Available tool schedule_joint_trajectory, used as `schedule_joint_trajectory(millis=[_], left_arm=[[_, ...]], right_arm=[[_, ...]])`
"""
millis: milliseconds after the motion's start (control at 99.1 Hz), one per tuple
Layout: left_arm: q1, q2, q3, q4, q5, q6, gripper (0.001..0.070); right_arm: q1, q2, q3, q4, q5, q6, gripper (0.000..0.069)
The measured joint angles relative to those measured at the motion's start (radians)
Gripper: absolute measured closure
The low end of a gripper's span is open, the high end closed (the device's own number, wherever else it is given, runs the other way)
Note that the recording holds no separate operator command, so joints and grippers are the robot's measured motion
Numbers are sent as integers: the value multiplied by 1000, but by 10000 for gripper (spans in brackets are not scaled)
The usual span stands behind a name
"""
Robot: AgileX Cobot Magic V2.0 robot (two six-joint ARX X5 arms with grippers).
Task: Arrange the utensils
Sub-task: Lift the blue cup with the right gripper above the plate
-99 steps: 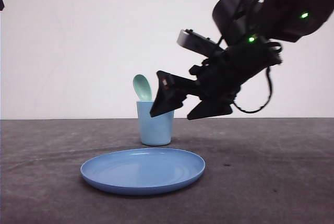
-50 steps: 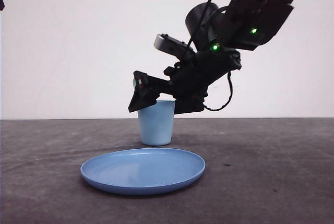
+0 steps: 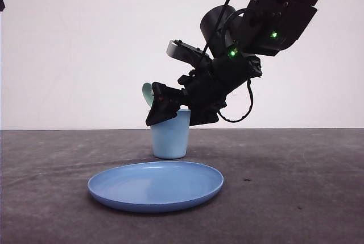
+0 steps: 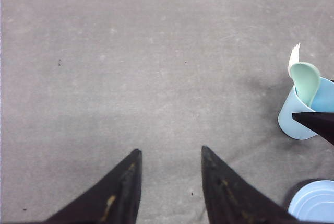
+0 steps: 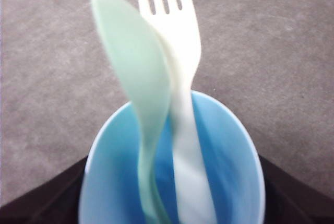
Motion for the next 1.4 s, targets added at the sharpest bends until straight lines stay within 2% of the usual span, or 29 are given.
schedule_joint_trajectory(millis=[262,484,625,888,1089,1402], left_arm=[[0,0,0,0,0,0,510],[0,0,0,0,0,0,510],[0,0,0,0,0,0,510],[0,0,0,1,0,0,510],[0,0,0,0,0,0,510],[0,0,0,0,0,0,510]], right_arm=[[10,-119,-2,-109,-1,-3,228],[18,-265,-5,-303,0,-3,228],[45,-351,-50,-335,24,-3,228],[137,-540,-217,-321,92,-2,228],[213,-646,-373,-257,144,8,228],[283,-640,-478,-132,196,28,228]])
